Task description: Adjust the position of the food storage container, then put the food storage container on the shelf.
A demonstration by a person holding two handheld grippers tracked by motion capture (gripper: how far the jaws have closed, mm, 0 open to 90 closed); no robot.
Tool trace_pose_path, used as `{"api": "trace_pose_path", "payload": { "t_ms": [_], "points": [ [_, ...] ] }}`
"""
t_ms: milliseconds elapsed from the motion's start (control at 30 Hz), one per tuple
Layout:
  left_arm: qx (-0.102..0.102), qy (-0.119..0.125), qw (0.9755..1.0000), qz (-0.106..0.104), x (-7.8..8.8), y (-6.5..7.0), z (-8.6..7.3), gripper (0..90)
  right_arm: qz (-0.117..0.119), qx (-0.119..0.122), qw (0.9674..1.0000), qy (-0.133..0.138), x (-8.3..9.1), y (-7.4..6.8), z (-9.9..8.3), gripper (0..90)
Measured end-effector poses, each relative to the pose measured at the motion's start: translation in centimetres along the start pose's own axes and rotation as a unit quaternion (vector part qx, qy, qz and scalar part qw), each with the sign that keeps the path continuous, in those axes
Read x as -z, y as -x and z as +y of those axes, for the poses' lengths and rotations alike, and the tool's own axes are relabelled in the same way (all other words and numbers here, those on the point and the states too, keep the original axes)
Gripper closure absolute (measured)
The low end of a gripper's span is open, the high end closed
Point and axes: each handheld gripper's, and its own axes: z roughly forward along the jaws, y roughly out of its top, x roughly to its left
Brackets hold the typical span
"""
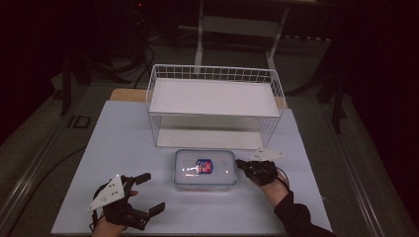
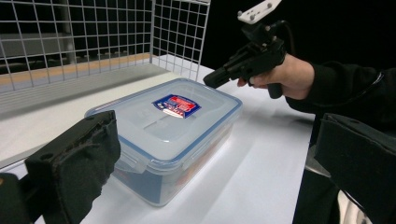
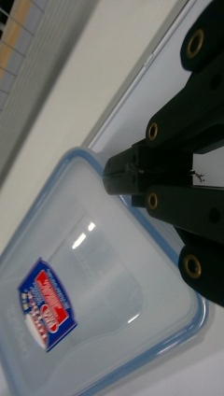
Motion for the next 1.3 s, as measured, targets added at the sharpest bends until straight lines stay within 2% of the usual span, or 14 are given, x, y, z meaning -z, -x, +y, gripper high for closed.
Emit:
{"api": "trace_pose_path", "payload": {
  "t_ms": [67,233,300,367,533,600,733,833,967,1033,1100,1167,1233,1300],
  "points": [
    [0.003,0.000,1.0000,0.001,0.0,0.0,0.0,0.2,-0.001,0.001,1.0000,0.006,0.5,-0.1,0.2,89.6],
    [0.016,0.013,0.9998,0.007,0.1,0.3,0.4,0.2,-0.018,0.009,0.9988,0.046,2.9,-1.0,0.4,75.5],
    [0.020,0.009,0.9998,0.005,0.0,0.5,0.7,0.2,-0.011,0.004,0.9982,0.059,3.9,-1.2,0.5,63.9],
    [0.007,-0.006,0.9999,0.007,-0.3,0.7,1.0,0.2,-0.008,0.003,0.9968,0.079,4.8,-1.4,0.7,48.7],
    [-0.003,-0.006,0.9999,0.011,-0.4,0.8,2.5,0.2,0.022,-0.007,0.9930,0.115,6.5,-1.6,1.0,19.2],
    [-0.005,-0.008,0.9999,0.014,-0.4,0.7,2.8,0.2,0.026,0.000,0.9928,0.117,6.7,-1.8,1.1,13.9],
    [0.003,-0.014,0.9998,0.010,-0.7,0.0,4.3,0.2,0.049,0.008,0.9903,0.130,7.7,-2.5,1.5,11.0],
    [0.002,-0.025,0.9996,0.008,-1.2,-0.4,5.2,0.2,0.045,0.017,0.9874,0.151,8.2,-2.5,1.8,13.3],
    [0.006,-0.036,0.9992,0.016,-1.9,-1.2,6.0,0.2,0.038,0.031,0.9865,0.156,8.7,-2.3,2.3,15.7],
    [0.019,-0.047,0.9985,0.018,-2.5,-1.8,6.3,0.2,0.041,0.029,0.9853,0.163,8.9,-2.2,2.3,18.8],
    [0.041,-0.057,0.9974,0.017,-3.1,-2.5,6.5,0.2,0.026,0.031,0.9852,0.167,9.1,-2.3,2.4,18.8],
    [0.063,-0.056,0.9964,0.010,-3.7,-3.1,6.5,0.2,0.036,0.019,0.9864,0.159,9.2,-2.3,2.5,19.3],
    [0.075,-0.055,0.9956,0.007,-4.2,-3.5,6.5,0.2,0.022,0.021,0.9879,0.152,9.2,-2.5,2.5,19.4],
    [0.080,-0.060,0.9950,0.007,-4.7,-3.9,6.4,0.2,0.008,0.025,0.9865,0.162,9.2,-2.6,2.3,19.3]
  ]
}}
